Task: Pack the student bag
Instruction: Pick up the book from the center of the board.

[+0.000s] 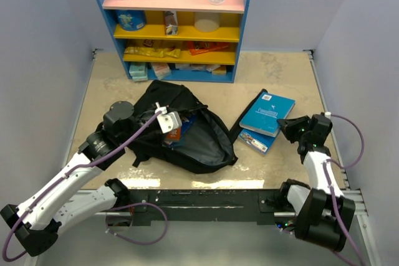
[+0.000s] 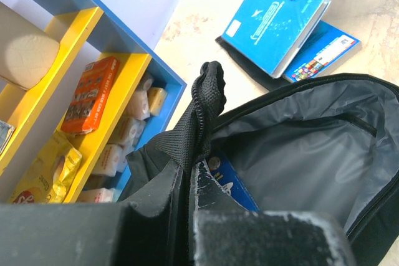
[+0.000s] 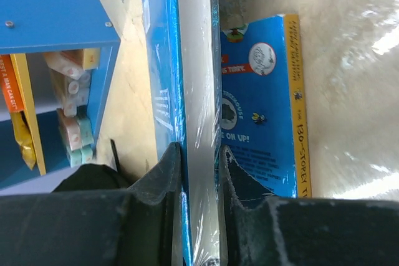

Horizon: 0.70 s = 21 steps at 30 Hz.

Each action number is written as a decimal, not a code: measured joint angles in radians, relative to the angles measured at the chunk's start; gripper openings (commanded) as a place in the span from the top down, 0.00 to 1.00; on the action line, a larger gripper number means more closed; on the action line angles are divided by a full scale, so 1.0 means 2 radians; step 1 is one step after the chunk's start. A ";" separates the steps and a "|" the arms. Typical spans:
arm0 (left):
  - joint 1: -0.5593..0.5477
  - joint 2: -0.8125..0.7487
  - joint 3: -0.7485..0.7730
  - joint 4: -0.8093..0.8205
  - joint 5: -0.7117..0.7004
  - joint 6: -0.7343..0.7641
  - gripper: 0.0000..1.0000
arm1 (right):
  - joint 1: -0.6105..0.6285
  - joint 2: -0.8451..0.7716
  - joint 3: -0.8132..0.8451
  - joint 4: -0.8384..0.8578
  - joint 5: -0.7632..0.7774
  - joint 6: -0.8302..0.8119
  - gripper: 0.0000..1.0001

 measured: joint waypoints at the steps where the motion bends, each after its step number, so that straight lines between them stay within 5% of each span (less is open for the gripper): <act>1: 0.000 0.000 0.000 0.000 0.000 0.000 1.00 | 0.000 -0.016 0.000 -0.014 0.005 0.001 0.98; 7: 0.000 0.000 0.000 0.000 0.002 0.000 1.00 | 0.000 -0.042 0.019 -0.078 0.008 -0.001 1.00; 21: 0.000 0.001 0.000 0.000 0.004 0.000 1.00 | 0.049 -0.026 0.049 -0.044 -0.085 0.057 1.00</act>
